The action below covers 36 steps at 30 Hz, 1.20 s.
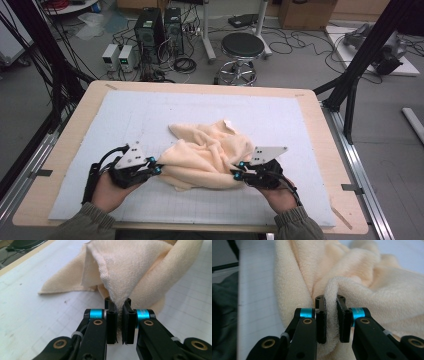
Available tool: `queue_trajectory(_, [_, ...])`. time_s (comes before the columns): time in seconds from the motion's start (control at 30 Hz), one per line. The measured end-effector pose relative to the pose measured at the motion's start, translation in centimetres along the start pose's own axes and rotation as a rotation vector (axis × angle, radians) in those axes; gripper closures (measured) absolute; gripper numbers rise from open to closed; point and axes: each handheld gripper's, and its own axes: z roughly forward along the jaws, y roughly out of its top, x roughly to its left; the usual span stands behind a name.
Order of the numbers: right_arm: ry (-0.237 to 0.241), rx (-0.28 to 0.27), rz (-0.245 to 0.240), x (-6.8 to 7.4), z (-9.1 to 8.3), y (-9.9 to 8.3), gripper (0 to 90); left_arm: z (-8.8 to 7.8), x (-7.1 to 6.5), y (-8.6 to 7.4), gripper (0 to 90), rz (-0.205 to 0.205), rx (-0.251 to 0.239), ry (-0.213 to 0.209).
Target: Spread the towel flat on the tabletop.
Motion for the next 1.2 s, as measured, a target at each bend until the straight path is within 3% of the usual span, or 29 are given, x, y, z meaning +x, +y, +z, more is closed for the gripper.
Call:
queue_trajectory(0.1, [0.024, 0.009, -0.029, 1.3, 0.1, 0.3, 80.7, -1.3, -0.7, -0.6, 84.5, 0.012, 0.017, -0.003])
queue_trajectory(0.13, [0.042, 0.024, -0.051, 2.4, 0.1, 0.2, 80.3, -1.8, -1.1, -1.0, 84.4, 0.010, 0.024, -0.013])
queue_trajectory(0.27, [0.074, 0.087, -0.033, 2.9, 0.7, -0.9, 76.6, -1.5, -2.6, -3.0, 81.2, -0.009, 0.080, -0.094])
queue_trajectory(0.3, [0.075, 0.096, -0.026, 2.8, 0.8, -1.2, 73.0, -1.5, -2.6, -3.0, 75.3, -0.009, 0.080, -0.094])
queue_trajectory(0.33, [0.075, 0.096, -0.026, 2.8, 0.8, -1.2, 73.0, -1.4, -2.6, -3.2, 75.3, -0.016, 0.081, -0.101])
queue_trajectory(0.4, [0.084, 0.078, -0.002, 2.7, 0.3, -1.2, 64.5, -1.7, -2.1, -3.0, 61.7, -0.029, 0.066, -0.095])
queue_trajectory(0.43, [0.081, 0.043, -0.011, 2.5, -0.5, -1.0, 58.0, -1.9, -1.9, -2.9, 54.5, -0.029, 0.061, -0.096])
queue_trajectory(0.53, [0.052, -0.021, 0.005, 1.6, -2.0, -0.5, 50.8, -2.6, -1.1, -1.8, 47.4, -0.031, 0.019, -0.077])
queue_trajectory(0.6, [0.042, -0.029, 0.018, 1.2, -2.4, -0.4, 48.8, -2.6, -0.5, -1.1, 46.6, -0.020, -0.004, -0.072])
queue_trajectory(0.63, [0.011, -0.042, 0.026, 0.3, -2.6, -0.2, 45.3, -1.8, 0.1, -0.3, 45.2, -0.023, -0.030, -0.082])
queue_trajectory(0.7, [-0.031, -0.023, 0.020, -0.6, -2.2, -0.1, 41.9, -1.2, 0.4, 0.0, 44.2, -0.022, -0.035, -0.088])
queue_trajectory(0.77, [-0.058, -0.010, 0.038, -1.7, -1.4, -0.2, 39.1, 1.6, 1.1, 0.9, 43.9, -0.030, -0.039, -0.114])
queue_trajectory(0.8, [-0.058, -0.010, 0.038, -1.7, -1.4, -0.2, 39.1, 1.6, 1.1, 0.9, 43.7, -0.030, -0.039, -0.114])
queue_trajectory(0.83, [-0.070, -0.005, 0.061, -2.8, -0.6, -0.4, 38.6, 2.7, 1.4, 1.1, 43.7, -0.038, -0.040, -0.122])
queue_trajectory(0.9, [-0.079, 0.012, 0.073, -3.6, 0.2, -0.6, 38.8, 5.0, 1.9, 1.6, 43.0, -0.040, -0.005, -0.125])
queue_trajectory(0.93, [-0.083, 0.026, 0.073, -3.9, 0.7, -0.7, 39.2, 7.1, 2.5, 1.9, 43.0, -0.046, 0.016, -0.132])
queue_trajectory(0.97, [-0.088, 0.045, 0.079, -4.2, 1.1, -0.9, 39.6, 7.1, 2.5, 1.9, 43.0, -0.046, 0.016, -0.132])
queue_trajectory(1.0, [-0.078, 0.058, 0.085, -4.5, 1.6, -1.0, 41.5, 8.9, 3.0, 2.0, 43.0, -0.077, 0.029, -0.148])
queue_trajectory(1.03, [-0.070, 0.076, 0.093, -4.7, 2.1, -1.2, 43.0, 8.9, 3.0, 2.0, 43.0, -0.077, 0.029, -0.148])
queue_trajectory(1.07, [-0.064, 0.098, 0.093, -4.9, 2.7, -1.3, 44.7, 10.5, 3.5, 1.8, 43.0, -0.102, 0.053, -0.168])
queue_trajectory(1.1, [-0.053, 0.118, 0.098, -5.0, 3.2, -1.5, 47.4, 10.5, 3.5, 1.8, 42.9, -0.102, 0.053, -0.168])
queue_trajectory(1.17, [-0.043, 0.130, 0.091, -5.0, 3.7, -1.6, 50.2, 11.9, 3.7, 1.4, 42.9, -0.128, 0.100, -0.180])
queue_trajectory(1.2, [-0.023, 0.146, 0.082, -4.9, 4.3, -1.8, 58.0, 12.6, 3.6, 1.1, 45.1, -0.137, 0.123, -0.190])
